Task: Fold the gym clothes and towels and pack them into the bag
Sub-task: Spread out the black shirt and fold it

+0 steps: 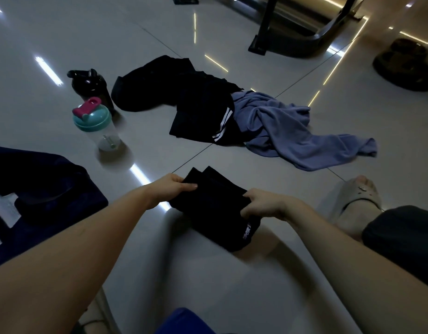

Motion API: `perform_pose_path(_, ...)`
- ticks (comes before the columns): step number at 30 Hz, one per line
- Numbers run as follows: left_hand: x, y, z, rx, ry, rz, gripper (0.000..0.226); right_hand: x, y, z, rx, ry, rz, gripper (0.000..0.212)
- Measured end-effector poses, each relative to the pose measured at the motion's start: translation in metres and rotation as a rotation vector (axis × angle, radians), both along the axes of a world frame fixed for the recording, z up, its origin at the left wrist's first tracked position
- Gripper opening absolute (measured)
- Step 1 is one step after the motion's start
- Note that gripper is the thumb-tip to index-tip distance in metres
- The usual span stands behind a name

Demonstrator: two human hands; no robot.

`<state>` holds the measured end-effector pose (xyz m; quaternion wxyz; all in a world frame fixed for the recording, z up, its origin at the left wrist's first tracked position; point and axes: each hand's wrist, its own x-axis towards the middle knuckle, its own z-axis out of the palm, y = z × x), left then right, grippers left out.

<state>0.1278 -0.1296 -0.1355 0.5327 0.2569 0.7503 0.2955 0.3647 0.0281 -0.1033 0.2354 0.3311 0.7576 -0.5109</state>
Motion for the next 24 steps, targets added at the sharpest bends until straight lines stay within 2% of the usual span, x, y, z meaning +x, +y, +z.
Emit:
perform_pose_path(3,0.003,0.002,-0.009,0.015,0.034,0.037,0.036,0.012,0.01,-0.007,-0.171,-0.014,-0.154,0.009)
perform_pose_path(5,0.009,0.008,-0.011,0.063,0.054,0.065,0.029,0.02,0.015,-0.017,-0.202,-0.008,-0.222,0.01)
perform_pose_path(11,0.018,0.032,-0.027,0.161,0.285,0.125,0.018,0.031,0.016,-0.051,-0.032,-0.002,-0.511,0.016)
perform_pose_path(14,0.02,0.044,-0.037,0.143,0.405,0.117,0.019,0.032,0.015,-0.067,0.135,0.0,-0.516,0.022)
perform_pose_path(16,0.022,0.052,-0.045,0.09,0.462,0.093,0.028,0.032,0.017,-0.076,0.257,-0.027,-0.463,0.03)
perform_pose_path(18,0.023,0.057,-0.054,0.029,0.51,0.069,0.036,0.032,0.017,-0.083,0.319,-0.054,-0.421,0.039)
perform_pose_path(21,0.024,0.061,-0.064,-0.055,0.613,0.018,0.039,0.028,0.017,-0.086,0.384,-0.128,-0.366,0.036)
perform_pose_path(24,0.024,0.062,-0.069,-0.095,0.74,-0.073,0.04,0.026,0.015,-0.089,0.458,-0.22,-0.305,0.044)
